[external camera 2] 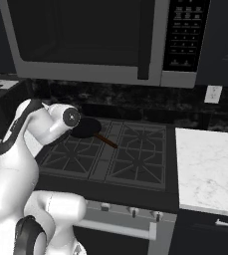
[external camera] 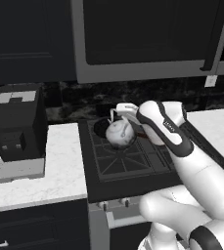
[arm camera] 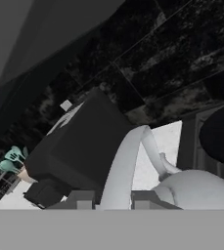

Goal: Pick the kettle from the counter and place it on a stove burner. Then turn the burner on.

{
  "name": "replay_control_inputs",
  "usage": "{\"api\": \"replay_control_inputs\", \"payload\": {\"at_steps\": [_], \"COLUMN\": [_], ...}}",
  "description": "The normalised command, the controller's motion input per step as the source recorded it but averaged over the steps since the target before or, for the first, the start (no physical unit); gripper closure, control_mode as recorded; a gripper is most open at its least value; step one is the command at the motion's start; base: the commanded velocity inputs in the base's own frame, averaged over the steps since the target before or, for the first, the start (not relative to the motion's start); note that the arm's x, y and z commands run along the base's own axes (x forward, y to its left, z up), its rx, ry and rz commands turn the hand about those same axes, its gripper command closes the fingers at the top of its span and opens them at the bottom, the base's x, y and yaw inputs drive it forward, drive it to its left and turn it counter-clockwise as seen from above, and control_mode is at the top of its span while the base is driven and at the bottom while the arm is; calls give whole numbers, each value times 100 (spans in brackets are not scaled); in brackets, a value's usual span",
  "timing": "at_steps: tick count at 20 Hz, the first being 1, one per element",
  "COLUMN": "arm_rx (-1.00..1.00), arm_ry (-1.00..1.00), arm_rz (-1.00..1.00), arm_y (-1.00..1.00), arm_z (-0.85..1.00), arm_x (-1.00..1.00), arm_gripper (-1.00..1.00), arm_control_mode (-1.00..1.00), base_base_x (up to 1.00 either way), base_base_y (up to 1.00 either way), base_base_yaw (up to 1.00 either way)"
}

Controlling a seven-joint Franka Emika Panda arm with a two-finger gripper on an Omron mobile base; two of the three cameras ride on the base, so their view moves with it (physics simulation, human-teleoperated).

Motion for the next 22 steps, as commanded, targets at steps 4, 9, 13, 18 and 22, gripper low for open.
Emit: {"api": "replay_control_inputs", "payload": {"at_steps": [4, 9, 13, 18, 22], "arm_rx": [8, 9, 11, 11, 6], "arm_ry": [-2, 0, 0, 0, 0], "arm_rz": [-9, -7, -5, -5, -4], "arm_y": [-29, -18, -4, -1, -14], "arm_z": [-20, -32, -40, -43, -28], "arm_x": [23, 32, 32, 17, 8], "arm_gripper": [100, 100, 100, 100, 100], "arm_control_mode": [-100, -100, -100, -100, -100], "base_base_x": [0, 0, 0, 0, 0], "base_base_y": [0, 0, 0, 0, 0], "base_base_yaw": [0, 0, 0, 0, 0]}}
